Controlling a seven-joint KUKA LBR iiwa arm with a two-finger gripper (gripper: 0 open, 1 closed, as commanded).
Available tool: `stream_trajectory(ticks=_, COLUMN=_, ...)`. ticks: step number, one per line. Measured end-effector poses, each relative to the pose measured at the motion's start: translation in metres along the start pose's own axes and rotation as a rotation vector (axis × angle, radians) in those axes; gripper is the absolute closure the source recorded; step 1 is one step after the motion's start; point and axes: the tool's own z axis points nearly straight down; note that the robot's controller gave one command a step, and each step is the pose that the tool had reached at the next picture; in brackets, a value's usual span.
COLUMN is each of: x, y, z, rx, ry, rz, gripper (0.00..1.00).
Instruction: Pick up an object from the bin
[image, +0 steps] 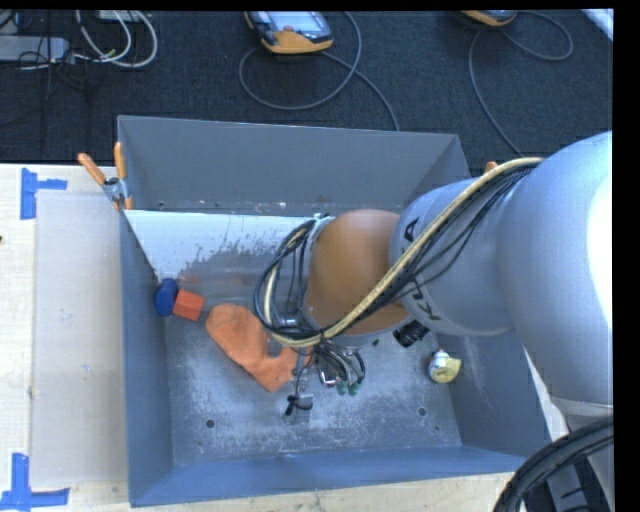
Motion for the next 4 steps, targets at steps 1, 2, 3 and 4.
stream_trajectory(ticks=1, x=-0.0122, y=-0.0182, z=0.0259, rx=-0.001, ry=0.001, rz=0.006, gripper=1.0)
stream_trajectory(ticks=2, x=-0.0122, y=-0.0182, z=0.0259, rx=-0.001, ry=0.001, rz=0.007, gripper=1.0)
stream_trajectory(ticks=3, x=-0.0073, y=-0.0143, z=0.0258, rx=0.0, ry=0.001, rz=0.014, gripper=1.0)
stream_trajectory(ticks=4, x=-0.0066, y=-0.0143, z=0.0259, rx=-0.001, ry=0.002, rz=0.02, gripper=1.0)
